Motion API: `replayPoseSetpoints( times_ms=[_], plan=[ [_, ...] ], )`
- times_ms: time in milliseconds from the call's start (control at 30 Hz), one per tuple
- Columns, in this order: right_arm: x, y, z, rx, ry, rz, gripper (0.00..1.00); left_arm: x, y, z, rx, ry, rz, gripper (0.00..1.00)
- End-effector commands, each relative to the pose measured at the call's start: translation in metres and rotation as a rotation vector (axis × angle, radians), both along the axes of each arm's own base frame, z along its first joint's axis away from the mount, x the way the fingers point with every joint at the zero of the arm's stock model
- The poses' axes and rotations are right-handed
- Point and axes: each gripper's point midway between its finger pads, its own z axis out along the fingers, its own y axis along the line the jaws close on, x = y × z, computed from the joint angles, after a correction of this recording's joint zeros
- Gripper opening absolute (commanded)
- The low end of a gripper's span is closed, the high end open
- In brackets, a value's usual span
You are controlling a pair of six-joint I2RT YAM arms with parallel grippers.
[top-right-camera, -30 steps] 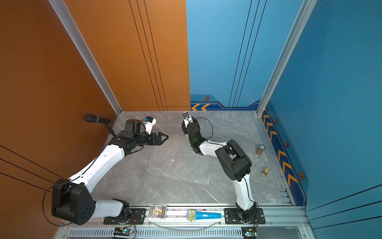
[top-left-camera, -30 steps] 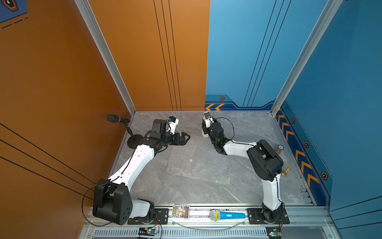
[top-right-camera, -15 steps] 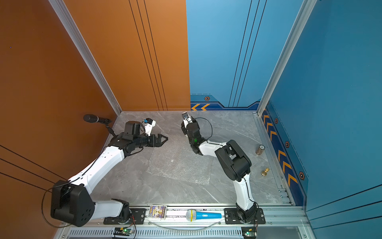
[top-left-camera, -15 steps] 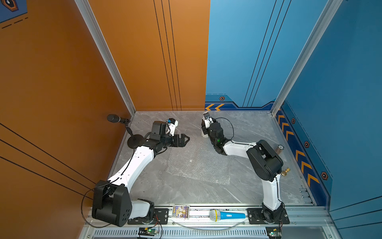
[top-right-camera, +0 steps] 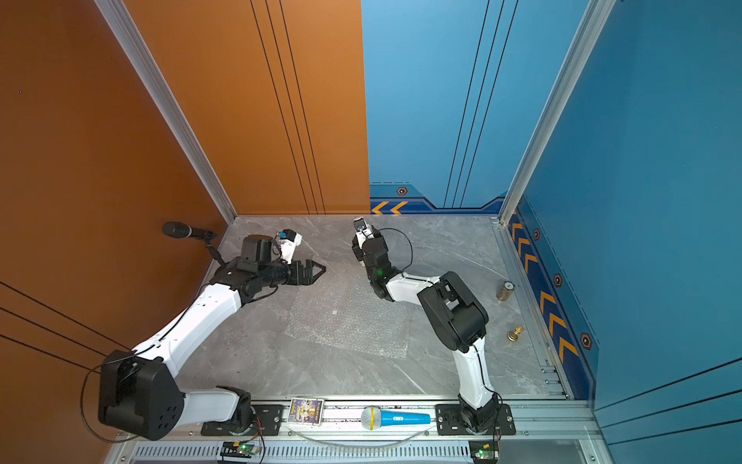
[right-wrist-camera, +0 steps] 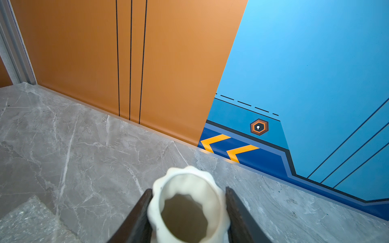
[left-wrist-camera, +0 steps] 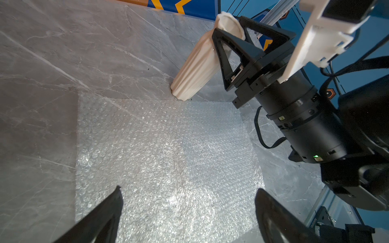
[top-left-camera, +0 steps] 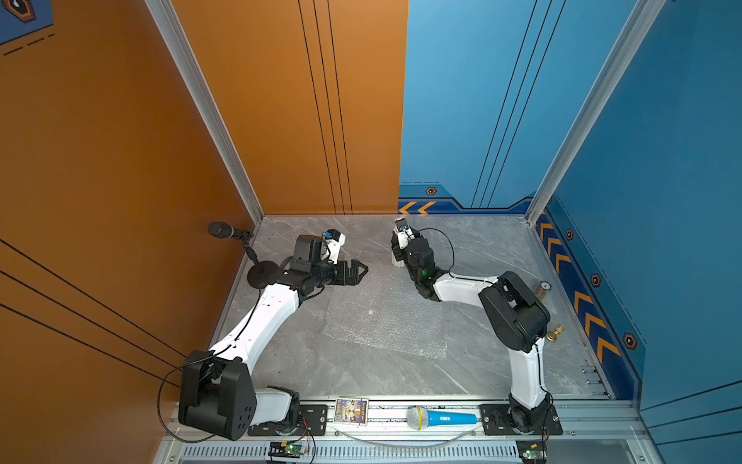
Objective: Unwrap the vase from the bubble wrap
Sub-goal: Place the vase at the center of the board.
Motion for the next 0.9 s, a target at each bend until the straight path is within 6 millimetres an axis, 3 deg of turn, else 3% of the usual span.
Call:
replayPoseSetpoints(
  times_ms=[0, 733, 867],
  plan=[
    [0.001, 0.003, 0.036, 0.061, -0.1, -0.005, 0.53, -0.002, 0.005, 0.005, 0.007, -0.015, 0.016, 0.98],
    [0.003, 0.001, 0.041, 0.052, -0.117, -0.018, 0.81, -0.003, 0.008, 0.005, 0.017, -0.013, 0.019, 0.98],
    [0.003, -0.001, 0.047, 0.065, -0.129, -0.014, 0.82, -0.003, 0.01, 0.005, 0.018, -0.014, 0.023, 0.98]
  ],
)
